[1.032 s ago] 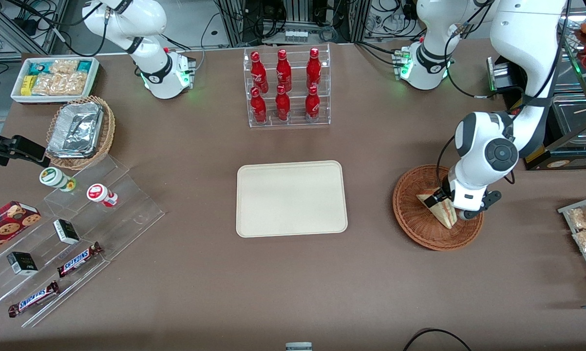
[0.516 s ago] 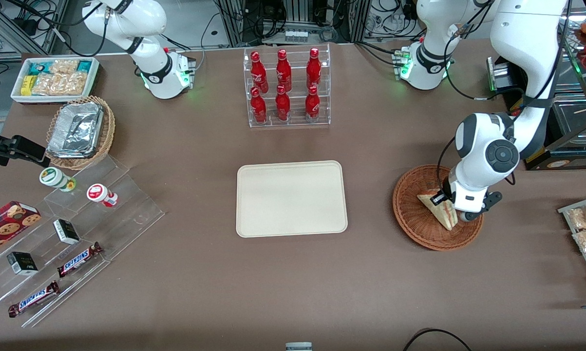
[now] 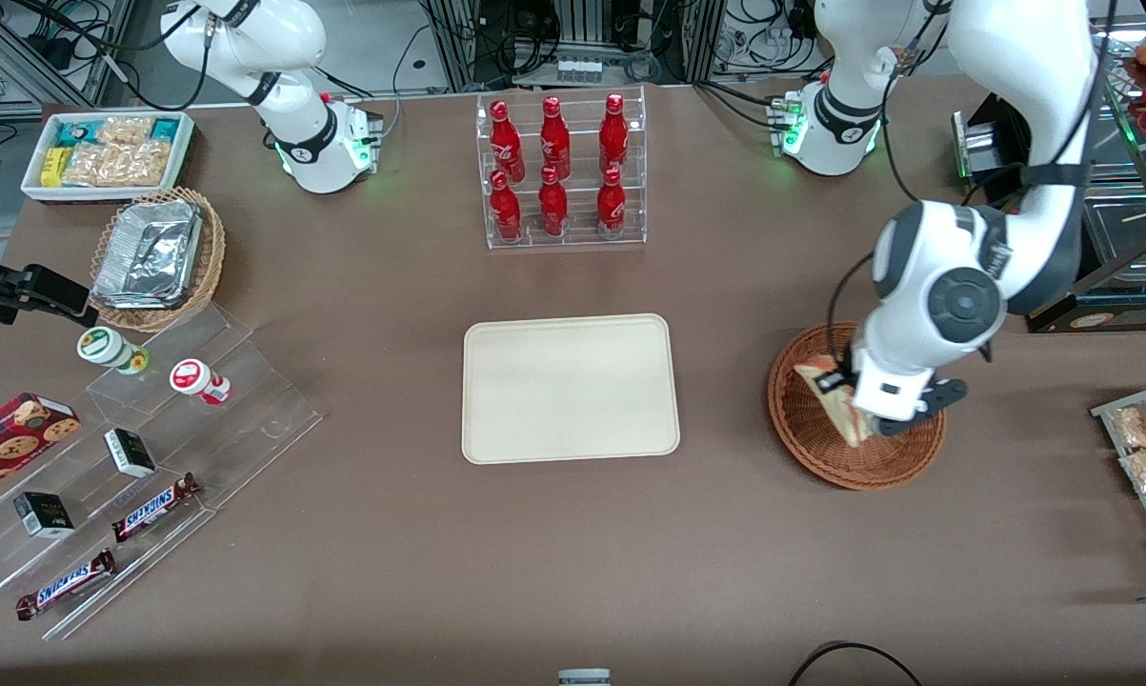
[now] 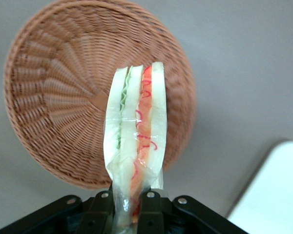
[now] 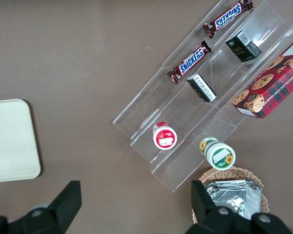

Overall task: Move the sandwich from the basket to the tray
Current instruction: 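Lift the sandwich out of the basket and carry it toward the cream tray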

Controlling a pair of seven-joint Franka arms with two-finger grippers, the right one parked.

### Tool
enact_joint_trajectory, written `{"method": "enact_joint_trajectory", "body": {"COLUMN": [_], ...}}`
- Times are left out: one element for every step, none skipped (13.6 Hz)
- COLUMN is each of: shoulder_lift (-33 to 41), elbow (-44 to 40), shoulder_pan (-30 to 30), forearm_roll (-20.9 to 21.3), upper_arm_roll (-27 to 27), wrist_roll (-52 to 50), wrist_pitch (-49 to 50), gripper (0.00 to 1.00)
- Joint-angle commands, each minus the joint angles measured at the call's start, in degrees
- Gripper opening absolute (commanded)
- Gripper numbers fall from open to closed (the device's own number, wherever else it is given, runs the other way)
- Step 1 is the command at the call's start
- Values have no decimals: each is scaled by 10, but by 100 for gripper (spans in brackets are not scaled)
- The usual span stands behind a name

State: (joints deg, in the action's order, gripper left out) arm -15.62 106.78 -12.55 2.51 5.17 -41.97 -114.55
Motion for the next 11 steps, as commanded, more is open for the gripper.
{"method": "enact_joint_trajectory", "body": {"shoulder_lift": [-30, -42, -59, -77, -95, -119, -143, -166, -185, -205, -222], "elbow": [-42, -61, -82, -102, -121, -142, -166, -191, -214, -237, -260], "shoulder_pan": [-52, -73, -95, -114, -136, -156, -173, -192, -209, -223, -238], "forearm_roll": [-3, -11, -17, -20, -21, -21, -20, -20, -20, -20, -20], "upper_arm_roll": [-3, -3, -3, -3, -3, -3, -3, -3, -3, -3, -3], "wrist_roll": [-8, -8, -9, -11, -18, -35, -50, -55, -55, -57, -65], "wrist_pitch": [17, 17, 18, 19, 18, 17, 17, 17, 17, 17, 16], "gripper": [0, 0, 0, 0, 0, 0, 0, 0, 0, 0, 0]}}
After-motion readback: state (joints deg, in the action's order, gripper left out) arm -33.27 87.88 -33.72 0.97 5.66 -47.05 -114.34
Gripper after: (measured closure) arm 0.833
